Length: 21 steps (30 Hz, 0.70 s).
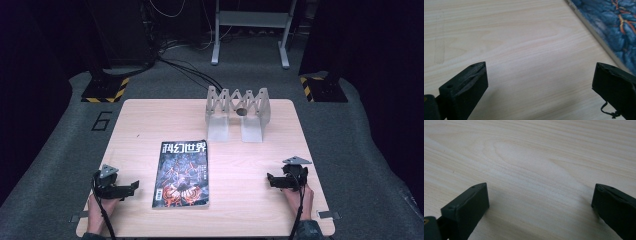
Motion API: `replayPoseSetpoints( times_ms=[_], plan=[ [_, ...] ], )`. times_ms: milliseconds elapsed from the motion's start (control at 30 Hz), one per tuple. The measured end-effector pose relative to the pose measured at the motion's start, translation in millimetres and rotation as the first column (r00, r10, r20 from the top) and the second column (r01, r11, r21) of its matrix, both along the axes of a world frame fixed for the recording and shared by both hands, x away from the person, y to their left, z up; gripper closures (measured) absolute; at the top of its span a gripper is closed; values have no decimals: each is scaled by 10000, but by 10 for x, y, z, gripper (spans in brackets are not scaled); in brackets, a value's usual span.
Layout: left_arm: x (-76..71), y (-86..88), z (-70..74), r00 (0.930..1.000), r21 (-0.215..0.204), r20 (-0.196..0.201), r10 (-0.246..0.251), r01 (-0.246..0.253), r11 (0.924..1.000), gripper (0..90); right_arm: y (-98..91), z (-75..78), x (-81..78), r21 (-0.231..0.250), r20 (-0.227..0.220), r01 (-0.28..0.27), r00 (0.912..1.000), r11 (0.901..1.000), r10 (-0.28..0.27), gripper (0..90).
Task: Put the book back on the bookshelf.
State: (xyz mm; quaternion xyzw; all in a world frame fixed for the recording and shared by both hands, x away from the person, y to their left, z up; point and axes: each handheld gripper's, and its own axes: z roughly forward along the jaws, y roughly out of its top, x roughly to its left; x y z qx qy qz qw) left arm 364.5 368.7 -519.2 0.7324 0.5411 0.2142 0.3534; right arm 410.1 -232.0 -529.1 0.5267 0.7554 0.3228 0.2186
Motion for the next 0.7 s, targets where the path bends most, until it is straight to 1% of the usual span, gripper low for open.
replayPoseSetpoints(
  times_ms=[33, 67, 100, 133, 167, 233, 267, 300, 333, 367, 400, 433, 500, 533, 567, 633, 700],
  plan=[
    [21, -26, 43, 9999, -84, 15, -112, 112, 9999, 1, 3, -2, 1, 24, 47, 3, 10000, 10000, -4, 11],
    [21, -26, 43, 9999, -84, 15, -112, 112, 9999, 1, 3, -2, 1, 24, 47, 3, 10000, 10000, -4, 11],
    [41, -44, 75, 9997, -161, 20, -229, 229, 9996, 1, 4, -2, -1, 11, 61, -7, 10000, 10000, 6, 15],
    [73, -79, 111, 9995, -161, 13, -310, 311, 9994, 1, 7, 0, -2, 38, 52, 21, 10000, 10000, -21, 18],
    [73, -79, 111, 9995, -161, 13, -310, 311, 9994, 1, 6, -2, -3, 71, 88, 11, 10000, 10000, -12, 20],
    [141, -158, 140, 9985, -232, -91, -535, 532, 9983, 1, 8, -1, -6, 86, 77, 25, 10000, 10000, -26, 22],
    [162, -189, 147, 9977, -185, -162, -651, 648, 9977, 1, 8, -1, -5, 82, 84, 11, 10000, 10000, -12, 22],
    [183, -226, 142, 9977, -223, -52, -675, 674, 9975, 1, 11, 0, -8, 110, 59, 49, 10000, 9999, -49, 23],
    [183, -226, 142, 9977, -223, -52, -675, 674, 9975, 1, 5, 0, -7, 80, 76, -36, 10000, 10000, 36, 25],
    [221, -279, 158, 9958, -211, -218, -889, 885, 9959, 0, 8, 0, -9, 100, 56, -2, 10000, 9999, 1, 26],
    [221, -279, 158, 9958, -211, -218, -889, 885, 9959, 1, 8, 0, -9, 100, 56, -2, 10000, 9999, 1, 26],
    [264, -336, 156, 9945, -211, -268, -1013, 1007, 9947, 1, 7, 1, -10, 107, 64, -26, 10000, 9999, 25, 29],
    [286, -365, 154, 9944, -216, -274, -1022, 1016, 9946, 1, 3, 0, -8, 85, 111, -72, 9999, 9999, 71, 32],
    [309, -395, 152, 9937, -222, -314, -1078, 1072, 9940, 1, 3, 0, -8, 85, 111, -72, 9999, 9999, 71, 32],
    [339, -437, 149, 9932, -243, -269, -1130, 1124, 9934, 1, 2, 0, -7, 78, 133, -91, 9999, 9999, 90, 35],
    [415, -525, 148, 9896, -271, -464, -1360, 1348, 9905, 1, 1, 0, -7, 73, 150, -118, 9998, 9999, 117, 38],
    [443, -559, 140, 9889, -340, -448, -1420, 1405, 9895, 1, 2, 0, -8, 74, 153, -120, 9998, 9999, 118, 39]
  ],
)
